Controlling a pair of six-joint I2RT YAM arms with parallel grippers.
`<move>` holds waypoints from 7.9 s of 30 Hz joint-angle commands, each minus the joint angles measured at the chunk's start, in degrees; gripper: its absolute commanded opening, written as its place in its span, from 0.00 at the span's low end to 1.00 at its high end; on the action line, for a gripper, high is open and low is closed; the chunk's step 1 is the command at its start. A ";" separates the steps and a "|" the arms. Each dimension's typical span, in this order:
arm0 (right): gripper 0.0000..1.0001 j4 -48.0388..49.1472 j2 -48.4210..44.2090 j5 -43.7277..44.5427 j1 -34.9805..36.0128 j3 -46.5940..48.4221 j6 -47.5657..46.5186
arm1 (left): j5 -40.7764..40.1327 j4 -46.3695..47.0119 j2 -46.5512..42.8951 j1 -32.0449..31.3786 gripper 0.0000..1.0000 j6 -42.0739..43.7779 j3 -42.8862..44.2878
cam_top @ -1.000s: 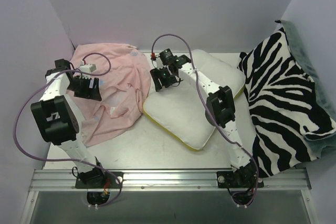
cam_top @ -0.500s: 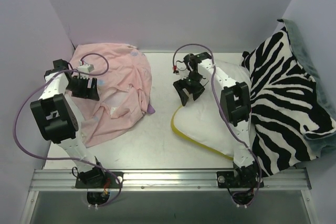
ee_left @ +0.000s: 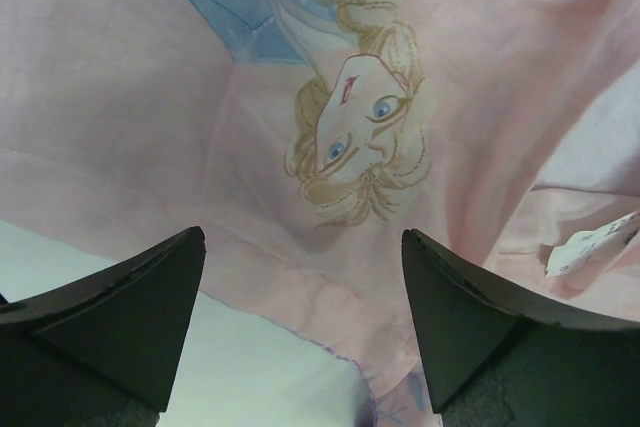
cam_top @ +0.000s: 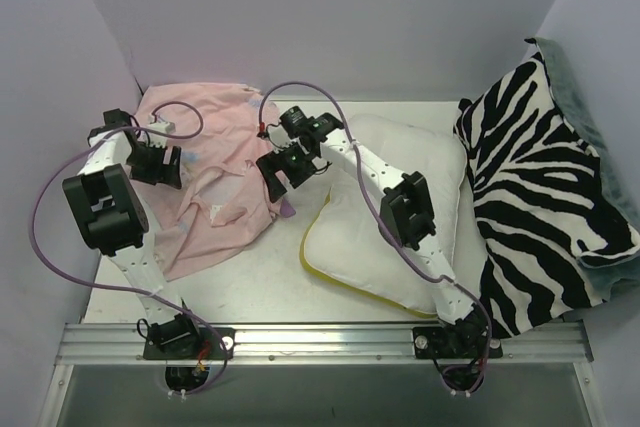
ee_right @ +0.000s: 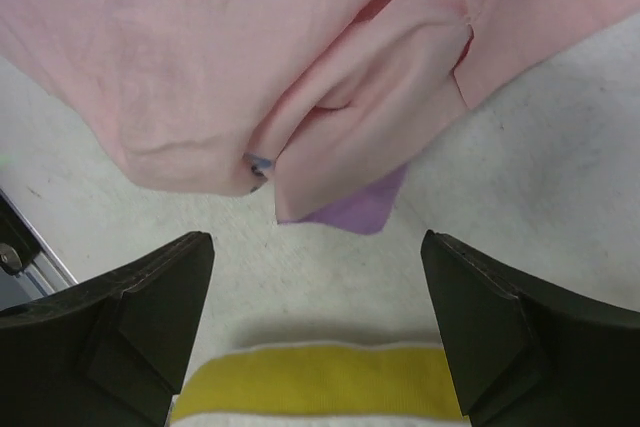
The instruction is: Put the pillow into the pillowcase
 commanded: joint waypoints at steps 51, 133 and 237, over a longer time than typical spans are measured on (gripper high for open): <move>0.00 12.36 -8.81 30.14 -9.00 -10.75 -10.72 | -3.53 11.98 1.30 -5.55 0.96 -7.67 4.79; 1.00 -32.62 -45.21 -8.36 -30.10 -50.31 -128.90 | 21.07 -10.95 -11.41 -15.22 0.97 -12.32 7.56; 0.00 -0.12 -43.42 -16.44 -28.59 -33.87 -17.67 | 7.63 15.24 3.50 -30.06 0.70 -28.07 2.70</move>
